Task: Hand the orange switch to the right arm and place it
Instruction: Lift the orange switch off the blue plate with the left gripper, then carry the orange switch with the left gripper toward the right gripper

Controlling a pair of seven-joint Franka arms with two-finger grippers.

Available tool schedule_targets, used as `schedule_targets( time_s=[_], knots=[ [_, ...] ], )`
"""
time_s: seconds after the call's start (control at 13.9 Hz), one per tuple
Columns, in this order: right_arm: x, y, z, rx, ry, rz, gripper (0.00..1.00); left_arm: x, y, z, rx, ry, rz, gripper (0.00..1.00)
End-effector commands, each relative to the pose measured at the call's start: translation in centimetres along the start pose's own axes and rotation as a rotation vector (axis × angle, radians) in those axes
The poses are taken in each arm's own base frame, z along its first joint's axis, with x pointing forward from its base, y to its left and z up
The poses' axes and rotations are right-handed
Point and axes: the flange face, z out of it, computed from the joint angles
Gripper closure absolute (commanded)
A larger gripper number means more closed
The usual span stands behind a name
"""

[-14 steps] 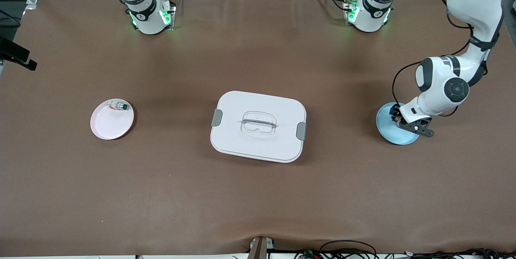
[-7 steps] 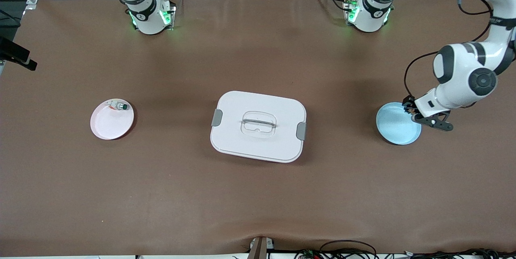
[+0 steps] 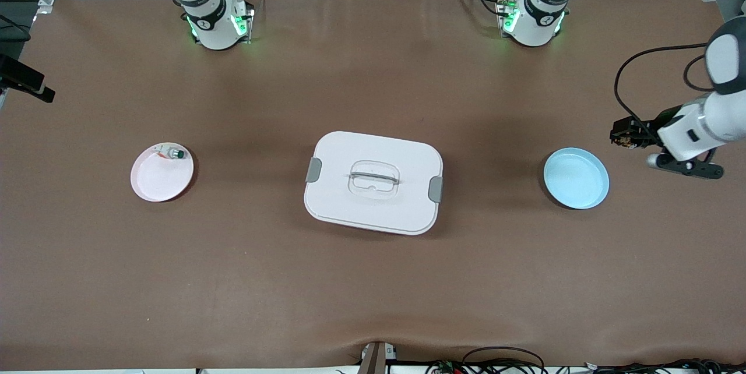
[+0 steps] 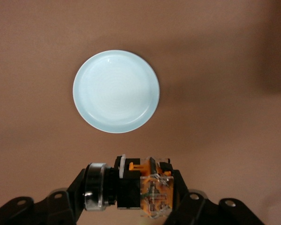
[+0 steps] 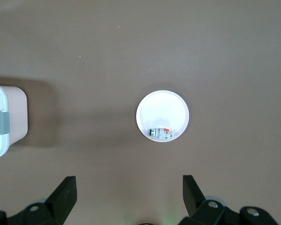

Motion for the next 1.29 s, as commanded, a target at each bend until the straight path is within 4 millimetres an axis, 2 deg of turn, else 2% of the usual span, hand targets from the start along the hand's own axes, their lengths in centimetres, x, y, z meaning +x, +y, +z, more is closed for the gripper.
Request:
schedule_targets(
  time_s=[0.0, 0.43, 0.72, 0.93, 1.08, 1.22],
  knots=[
    [-0.7, 0.5, -0.2, 0.02, 0.003, 0.017, 0.0, 1.1, 3.5, -2.5, -0.079, 0.007, -0.083, 0.69],
    [-0.6, 0.2, -0.1, 0.044, 0.004, 0.013, 0.0, 0.5, 11.0, -8.6, -0.243, 0.0, -0.412, 0.69],
    [-0.5, 1.2, -0.2, 0.041, 0.006, 0.029, 0.0, -0.9, 17.9, -9.9, -0.29, -0.053, -0.621, 0.69],
    [-0.5, 1.2, -0.7, 0.043, 0.016, 0.019, 0.0, -2.4, 22.3, -11.6, -0.395, -0.091, -0.659, 0.69],
    [-0.4, 0.4, -0.8, 0.052, 0.024, 0.005, 0.0, -3.0, 24.6, -12.4, -0.475, -0.134, -0.702, 0.69],
    [0.3, -0.6, -0.1, 0.068, 0.022, -0.013, 0.0, -3.4, 27.9, -12.8, -0.505, -0.125, -0.747, 0.69]
  ],
)
